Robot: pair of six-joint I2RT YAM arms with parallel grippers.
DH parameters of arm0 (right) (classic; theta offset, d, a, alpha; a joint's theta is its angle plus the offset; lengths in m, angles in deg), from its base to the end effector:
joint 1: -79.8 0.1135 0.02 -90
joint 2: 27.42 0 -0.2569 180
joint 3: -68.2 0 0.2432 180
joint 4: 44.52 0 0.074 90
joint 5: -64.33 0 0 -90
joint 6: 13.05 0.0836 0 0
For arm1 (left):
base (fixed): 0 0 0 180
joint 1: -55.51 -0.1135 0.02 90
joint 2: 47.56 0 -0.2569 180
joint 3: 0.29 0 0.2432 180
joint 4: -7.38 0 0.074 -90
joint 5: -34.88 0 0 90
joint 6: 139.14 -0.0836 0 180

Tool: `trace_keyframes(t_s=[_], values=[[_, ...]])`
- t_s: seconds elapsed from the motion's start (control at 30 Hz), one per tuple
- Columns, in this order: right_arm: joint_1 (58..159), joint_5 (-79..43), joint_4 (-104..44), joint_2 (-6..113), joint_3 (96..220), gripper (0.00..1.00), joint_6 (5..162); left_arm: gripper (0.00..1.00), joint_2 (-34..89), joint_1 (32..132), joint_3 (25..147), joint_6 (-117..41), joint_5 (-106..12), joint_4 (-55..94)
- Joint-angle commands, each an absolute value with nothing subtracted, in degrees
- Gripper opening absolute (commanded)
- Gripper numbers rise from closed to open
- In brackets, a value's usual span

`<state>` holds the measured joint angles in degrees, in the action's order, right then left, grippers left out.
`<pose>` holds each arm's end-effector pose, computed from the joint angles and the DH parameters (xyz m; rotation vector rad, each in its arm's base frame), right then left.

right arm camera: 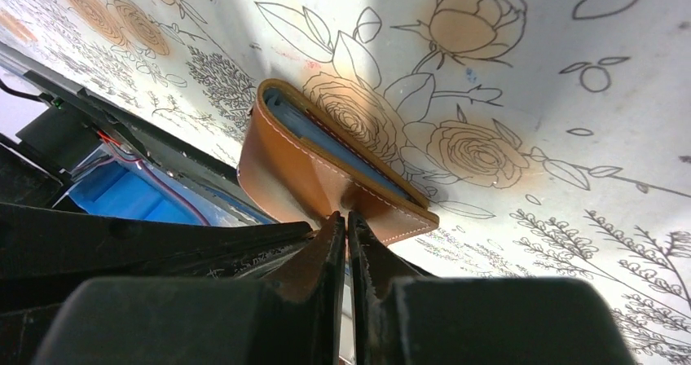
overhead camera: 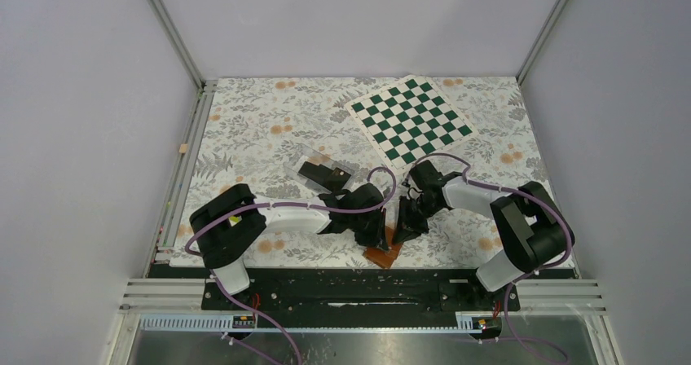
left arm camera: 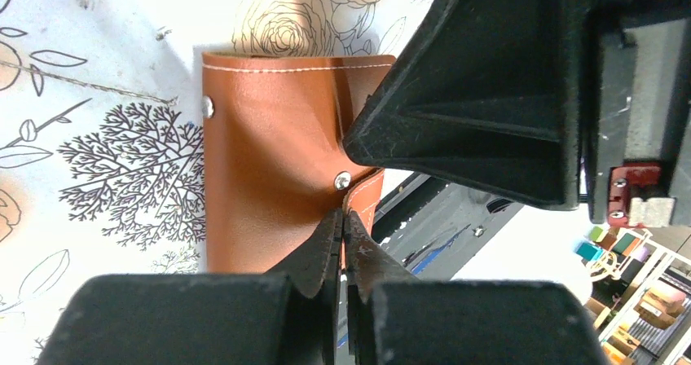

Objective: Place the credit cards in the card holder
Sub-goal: Close the card holder at the center of the board.

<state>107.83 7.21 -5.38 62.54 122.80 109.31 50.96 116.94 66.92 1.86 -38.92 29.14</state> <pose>0.2053 0.1607 0.0907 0.0069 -2.9336 -0.9482 0.1510 -0.3260 0.1179 0.3921 2.8129 -1.0118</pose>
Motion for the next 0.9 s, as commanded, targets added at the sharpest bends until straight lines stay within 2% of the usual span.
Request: trace_keyframes(t_s=[0.0,0.47,0.67,0.87], values=[[108.1,1.3,-4.3,60.8,122.7,0.12,106.2,0.0,51.3,116.7,69.1,0.2,-40.4,28.8],[108.1,6.3,-6.5,53.7,121.2,0.07,105.4,0.0,50.0,116.6,70.4,-3.4,-40.8,27.5],[108.1,6.4,-6.7,52.0,119.2,0.0,104.8,0.0,50.6,116.5,71.5,-5.0,-40.0,27.9],[108.1,7.1,-8.2,52.1,117.5,0.0,104.9,0.0,51.6,116.5,73.0,-6.4,-40.8,29.9]])
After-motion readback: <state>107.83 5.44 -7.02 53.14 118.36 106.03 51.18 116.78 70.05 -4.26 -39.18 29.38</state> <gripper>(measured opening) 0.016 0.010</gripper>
